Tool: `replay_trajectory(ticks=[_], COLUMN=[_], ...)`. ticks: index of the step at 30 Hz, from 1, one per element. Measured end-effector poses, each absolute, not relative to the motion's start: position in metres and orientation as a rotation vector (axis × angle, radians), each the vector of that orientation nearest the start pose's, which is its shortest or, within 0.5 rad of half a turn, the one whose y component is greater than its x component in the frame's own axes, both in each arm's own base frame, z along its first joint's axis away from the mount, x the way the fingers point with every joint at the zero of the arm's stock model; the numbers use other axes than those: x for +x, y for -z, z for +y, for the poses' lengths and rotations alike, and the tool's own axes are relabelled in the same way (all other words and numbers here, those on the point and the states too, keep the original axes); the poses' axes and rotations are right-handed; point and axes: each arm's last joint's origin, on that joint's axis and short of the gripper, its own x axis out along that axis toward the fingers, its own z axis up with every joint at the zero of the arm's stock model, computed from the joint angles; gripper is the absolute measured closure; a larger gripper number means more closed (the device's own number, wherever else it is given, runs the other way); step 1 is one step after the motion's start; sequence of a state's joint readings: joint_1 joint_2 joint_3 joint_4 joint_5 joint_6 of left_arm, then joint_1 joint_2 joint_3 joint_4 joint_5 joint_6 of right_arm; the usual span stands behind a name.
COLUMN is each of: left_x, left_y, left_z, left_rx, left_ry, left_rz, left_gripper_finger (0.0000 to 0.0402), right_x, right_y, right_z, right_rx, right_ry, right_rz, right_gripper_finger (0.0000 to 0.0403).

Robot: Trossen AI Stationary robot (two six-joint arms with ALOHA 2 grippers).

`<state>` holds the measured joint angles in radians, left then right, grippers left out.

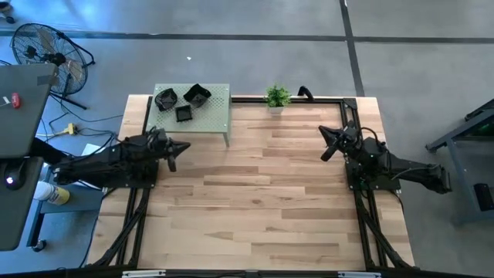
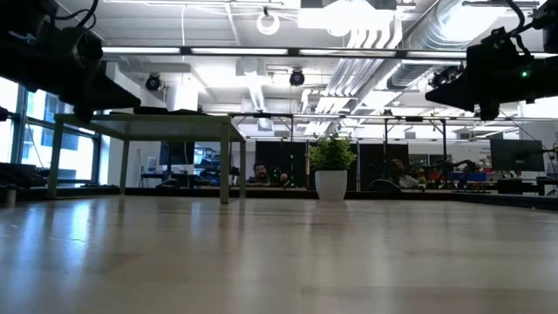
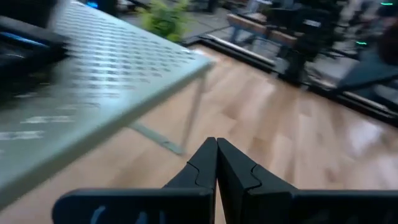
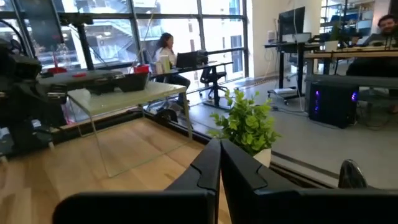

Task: Pick & Place Mini shaped plates
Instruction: Return to Home Position

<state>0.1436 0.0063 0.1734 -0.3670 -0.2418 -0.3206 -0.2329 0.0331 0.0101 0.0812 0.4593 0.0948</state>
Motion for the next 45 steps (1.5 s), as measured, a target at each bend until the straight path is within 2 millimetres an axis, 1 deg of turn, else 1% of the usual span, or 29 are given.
replay_trajectory(ticks=[3, 8, 10, 13, 16, 20, 23, 24, 30, 45], left_x=[0.085, 0.093, 0.094, 0.094, 0.093, 0.092, 0.093, 0.093, 0.094, 0.094], left_y=[-0.183, -0.178, -0.18, -0.186, -0.187, -0.185, -0.177, -0.174, -0.175, -0.174], left_z=[0.016, 0.012, 0.012, 0.015, 0.019, 0.021, 0.023, 0.023, 0.022, 0.022], left_rx=[-0.291, -0.318, -0.298, -0.238, -0.191, -0.171, -0.168, -0.156, -0.163, -0.165], left_ry=[-0.303, -0.109, -0.089, -0.177, -0.308, -0.407, -0.464, -0.469, -0.415, -0.414], left_rz=[0.103, 0.016, -0.049, -0.164, -0.206, -0.215, -0.142, -0.11, -0.095, -0.088], left_gripper_finger=[0.0402, 0.0401, 0.0401, 0.0401, 0.0401, 0.0401, 0.0401, 0.0401, 0.0401, 0.0401], right_x=[0.091, 0.09, 0.091, 0.091, 0.091, 0.091, 0.091, 0.091, 0.091, 0.091], right_y=[-0.172, -0.172, -0.172, -0.172, -0.172, -0.172, -0.172, -0.172, -0.172, -0.172], right_z=[-0.035, -0.035, -0.035, -0.035, -0.035, -0.035, -0.035, -0.035, -0.035, -0.035], right_rx=[0.097, 0.082, 0.075, 0.074, 0.074, 0.074, 0.074, 0.074, 0.074, 0.074], right_ry=[0.686, 0.69, 0.687, 0.686, 0.687, 0.687, 0.688, 0.688, 0.688, 0.688], right_rz=[-0.09, -0.084, -0.081, -0.081, -0.081, -0.081, -0.081, -0.081, -0.081, -0.081], right_gripper_finger=[0.0394, 0.0395, 0.0397, 0.0398, 0.0398, 0.04, 0.0399, 0.0398, 0.0396, 0.0398])
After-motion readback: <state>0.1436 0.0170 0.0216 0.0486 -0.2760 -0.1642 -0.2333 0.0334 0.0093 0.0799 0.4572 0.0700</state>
